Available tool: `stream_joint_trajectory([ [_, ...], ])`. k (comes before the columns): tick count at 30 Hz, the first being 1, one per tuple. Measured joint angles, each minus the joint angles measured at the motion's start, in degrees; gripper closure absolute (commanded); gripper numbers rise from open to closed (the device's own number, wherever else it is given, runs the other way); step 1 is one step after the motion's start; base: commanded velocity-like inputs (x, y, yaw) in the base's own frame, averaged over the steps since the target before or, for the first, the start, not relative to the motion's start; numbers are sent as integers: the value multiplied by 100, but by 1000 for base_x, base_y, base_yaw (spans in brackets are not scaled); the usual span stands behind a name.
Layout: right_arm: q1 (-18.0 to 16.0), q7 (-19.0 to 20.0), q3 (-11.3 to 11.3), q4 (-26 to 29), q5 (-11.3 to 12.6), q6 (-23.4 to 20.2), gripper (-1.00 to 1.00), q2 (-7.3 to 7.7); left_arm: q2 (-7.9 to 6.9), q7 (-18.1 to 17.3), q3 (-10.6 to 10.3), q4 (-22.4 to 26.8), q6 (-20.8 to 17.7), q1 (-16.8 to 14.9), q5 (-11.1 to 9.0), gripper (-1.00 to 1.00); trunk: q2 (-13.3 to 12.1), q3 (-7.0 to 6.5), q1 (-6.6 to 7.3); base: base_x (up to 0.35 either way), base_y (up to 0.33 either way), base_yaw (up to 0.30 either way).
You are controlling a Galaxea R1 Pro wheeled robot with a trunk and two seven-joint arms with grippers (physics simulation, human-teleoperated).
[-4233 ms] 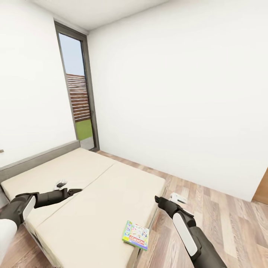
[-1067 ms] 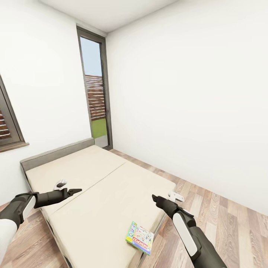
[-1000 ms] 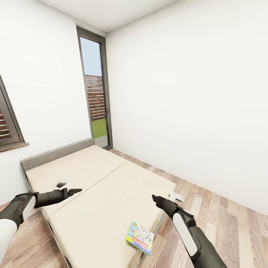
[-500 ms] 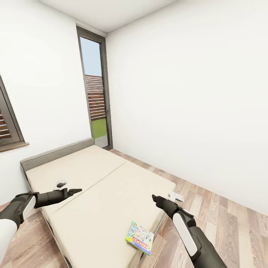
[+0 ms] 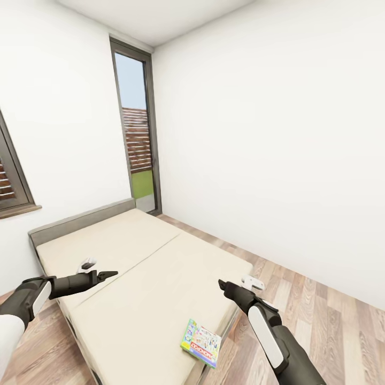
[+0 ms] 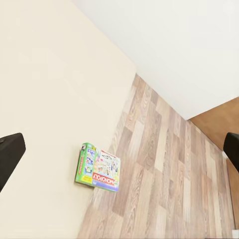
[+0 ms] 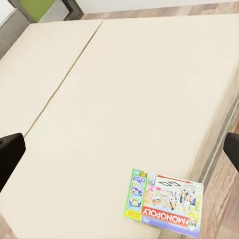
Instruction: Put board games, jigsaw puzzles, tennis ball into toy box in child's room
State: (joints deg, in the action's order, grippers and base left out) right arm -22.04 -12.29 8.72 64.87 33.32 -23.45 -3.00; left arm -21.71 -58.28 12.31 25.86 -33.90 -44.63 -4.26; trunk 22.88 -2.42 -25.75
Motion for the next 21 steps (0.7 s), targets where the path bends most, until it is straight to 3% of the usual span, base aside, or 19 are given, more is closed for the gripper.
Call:
stream_joint_trajectory([
  [21,0,0,1,0,0,0,-100,0,0,0,-1,0,5,0,-1,-100,0,0,-1,11,-1,0],
])
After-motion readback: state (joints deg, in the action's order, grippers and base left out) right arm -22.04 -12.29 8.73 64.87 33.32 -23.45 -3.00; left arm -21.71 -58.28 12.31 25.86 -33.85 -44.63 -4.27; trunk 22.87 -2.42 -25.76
